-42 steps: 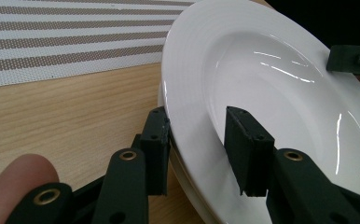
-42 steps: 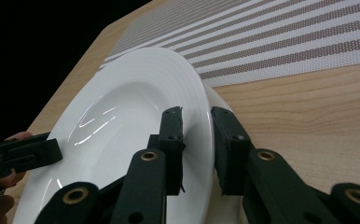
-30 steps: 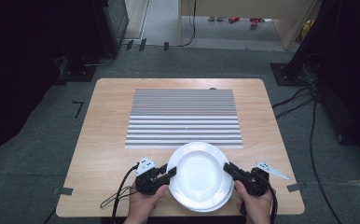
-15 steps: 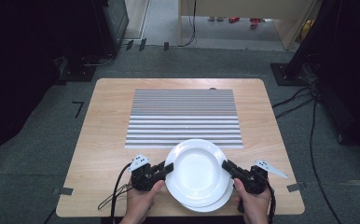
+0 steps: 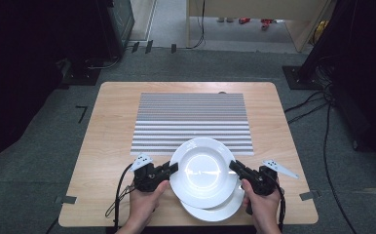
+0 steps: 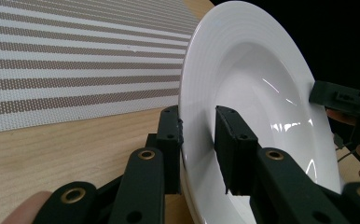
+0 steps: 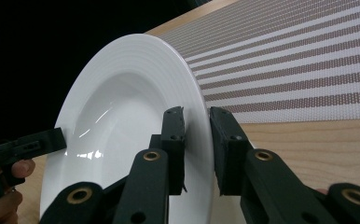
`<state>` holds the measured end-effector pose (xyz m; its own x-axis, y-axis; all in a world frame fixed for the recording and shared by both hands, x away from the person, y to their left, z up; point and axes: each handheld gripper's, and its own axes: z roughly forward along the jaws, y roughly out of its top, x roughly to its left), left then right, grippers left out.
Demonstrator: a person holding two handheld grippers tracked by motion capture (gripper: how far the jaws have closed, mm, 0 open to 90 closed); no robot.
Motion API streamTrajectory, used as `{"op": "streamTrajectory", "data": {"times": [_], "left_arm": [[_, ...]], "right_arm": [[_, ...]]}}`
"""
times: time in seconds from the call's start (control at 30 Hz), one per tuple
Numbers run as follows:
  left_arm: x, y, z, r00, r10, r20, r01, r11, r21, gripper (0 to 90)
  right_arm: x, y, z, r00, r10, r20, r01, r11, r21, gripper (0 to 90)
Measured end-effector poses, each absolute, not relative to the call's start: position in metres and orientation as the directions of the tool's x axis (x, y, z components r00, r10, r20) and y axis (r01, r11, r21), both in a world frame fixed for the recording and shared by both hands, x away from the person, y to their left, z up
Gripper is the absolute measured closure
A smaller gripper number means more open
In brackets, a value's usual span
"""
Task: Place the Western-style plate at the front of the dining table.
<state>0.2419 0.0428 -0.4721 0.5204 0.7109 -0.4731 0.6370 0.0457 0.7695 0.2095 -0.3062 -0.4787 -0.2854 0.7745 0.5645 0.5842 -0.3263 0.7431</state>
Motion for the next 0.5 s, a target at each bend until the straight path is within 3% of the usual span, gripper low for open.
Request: {"op": "streamTrajectory", "data": {"times": [0.5], "left_arm": [[0.261, 0.053, -0.466, 0.522, 0.685, -0.508, 0.646, 0.071, 0.760, 76.1]], "right_arm": [[0.232, -0.301, -0.462, -0.310, 0.772, 0.555, 0.561, -0.323, 0.762, 77.4]]}}
